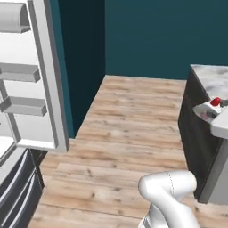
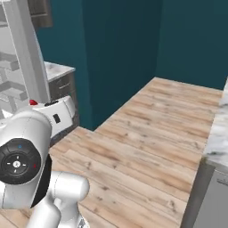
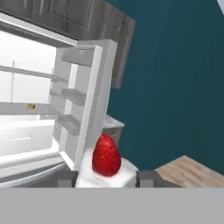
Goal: Take the cakes from the fridge and place them on the empty tray on the dining counter.
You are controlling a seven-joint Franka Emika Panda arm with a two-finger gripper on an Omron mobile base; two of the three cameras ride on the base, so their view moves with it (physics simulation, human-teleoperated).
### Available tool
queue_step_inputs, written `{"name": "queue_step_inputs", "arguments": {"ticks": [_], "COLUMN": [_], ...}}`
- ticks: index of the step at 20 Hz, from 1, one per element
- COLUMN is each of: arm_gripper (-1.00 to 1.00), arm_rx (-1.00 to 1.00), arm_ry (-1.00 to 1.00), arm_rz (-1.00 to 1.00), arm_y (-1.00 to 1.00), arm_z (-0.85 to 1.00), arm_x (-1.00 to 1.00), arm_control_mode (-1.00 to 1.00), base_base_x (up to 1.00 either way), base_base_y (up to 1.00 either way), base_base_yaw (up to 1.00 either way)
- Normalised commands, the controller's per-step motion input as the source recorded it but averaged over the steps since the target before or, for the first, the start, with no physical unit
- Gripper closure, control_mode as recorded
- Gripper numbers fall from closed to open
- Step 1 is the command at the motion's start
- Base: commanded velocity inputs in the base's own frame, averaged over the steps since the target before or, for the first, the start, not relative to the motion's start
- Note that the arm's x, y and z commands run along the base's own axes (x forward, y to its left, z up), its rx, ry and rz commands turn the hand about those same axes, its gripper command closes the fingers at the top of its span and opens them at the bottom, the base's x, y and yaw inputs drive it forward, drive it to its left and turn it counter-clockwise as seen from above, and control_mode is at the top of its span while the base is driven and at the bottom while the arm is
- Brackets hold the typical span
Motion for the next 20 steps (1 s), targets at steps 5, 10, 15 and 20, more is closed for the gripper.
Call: {"name": "queue_step_inputs", "arguments": {"ticks": [5,10,15,20], "arm_gripper": [1.00,1.00,1.00,1.00], "arm_rx": [0.00,0.00,0.00,0.00], "arm_ry": [0.00,0.00,0.00,0.00], "arm_rz": [0.00,0.00,0.00,0.00], "arm_y": [0.00,0.00,0.00,0.00], "arm_z": [0.00,0.00,0.00,0.00], "arm_x": [0.00,0.00,0.00,0.00], "arm_control_mode": [1.00,1.00,1.00,1.00], "base_base_x": [0.00,0.00,0.00,0.00], "base_base_y": [0.00,0.00,-0.03,-0.11], "base_base_yaw": [-0.43,-0.41,-0.39,-0.35]}}
